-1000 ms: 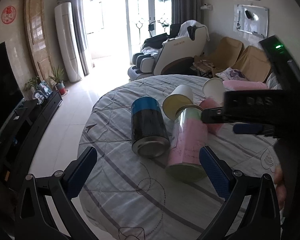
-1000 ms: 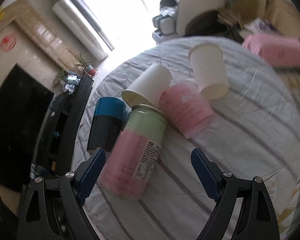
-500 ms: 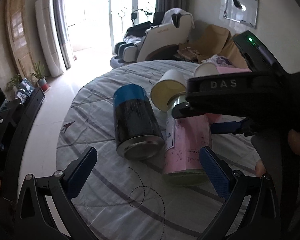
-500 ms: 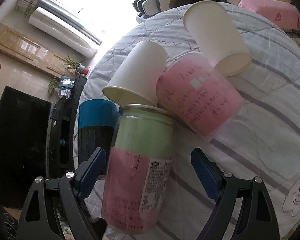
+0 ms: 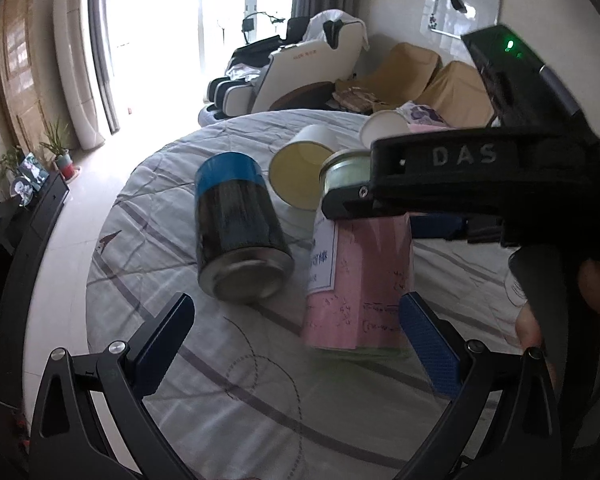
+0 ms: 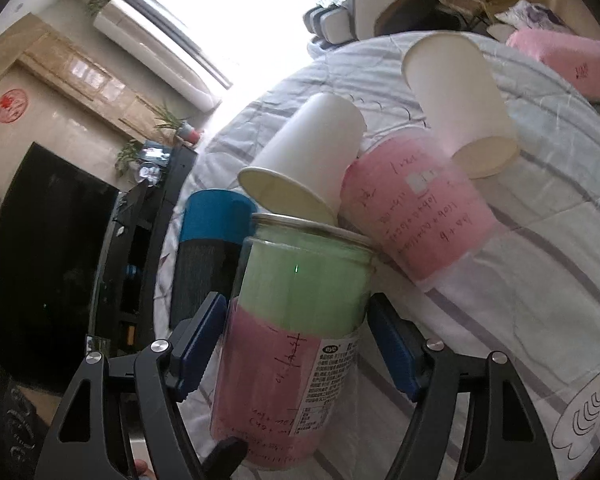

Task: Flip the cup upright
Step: 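Lift and rotate the can with the right gripper, standing it on its base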

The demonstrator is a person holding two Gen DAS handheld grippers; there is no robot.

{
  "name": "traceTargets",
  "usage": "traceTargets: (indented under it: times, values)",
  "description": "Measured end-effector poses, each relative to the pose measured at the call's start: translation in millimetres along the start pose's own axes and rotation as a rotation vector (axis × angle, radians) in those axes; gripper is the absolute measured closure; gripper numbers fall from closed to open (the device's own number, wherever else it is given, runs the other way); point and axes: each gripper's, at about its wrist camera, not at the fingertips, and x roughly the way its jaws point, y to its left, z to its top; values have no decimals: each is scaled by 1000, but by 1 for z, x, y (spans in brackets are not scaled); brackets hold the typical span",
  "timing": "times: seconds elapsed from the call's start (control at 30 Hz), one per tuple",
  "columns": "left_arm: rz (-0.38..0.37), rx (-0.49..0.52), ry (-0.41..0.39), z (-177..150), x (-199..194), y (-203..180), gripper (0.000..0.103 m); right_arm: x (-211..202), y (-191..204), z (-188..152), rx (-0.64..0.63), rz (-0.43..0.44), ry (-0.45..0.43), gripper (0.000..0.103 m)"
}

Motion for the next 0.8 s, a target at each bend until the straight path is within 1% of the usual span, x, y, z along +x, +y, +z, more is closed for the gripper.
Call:
traceTargets:
  times: [0.07, 0.2, 0.3, 0.37, 0.57, 0.8]
  values:
    - [4, 3, -3, -2, -2, -5, 0, -13, 3, -4, -34, 5, -39, 29]
    - [9, -8, -6, -3, -3, -13, 0, -33, 12, -10, -130, -30, -111, 29]
    - [30, -11, -4, -5, 0, -18, 0, -43, 19, -14, -209, -76, -162, 29]
    - [29, -9, 5, -6, 3, -22, 0, -48, 23, -18, -267, -117, -192, 29]
    - [44, -15, 10, -8, 6, -29, 0, -49, 38, -31, -453, -237, -260, 29]
    - [76, -23, -33, -11, -4, -24, 0, -57, 36, -51, -542, -249, -301, 29]
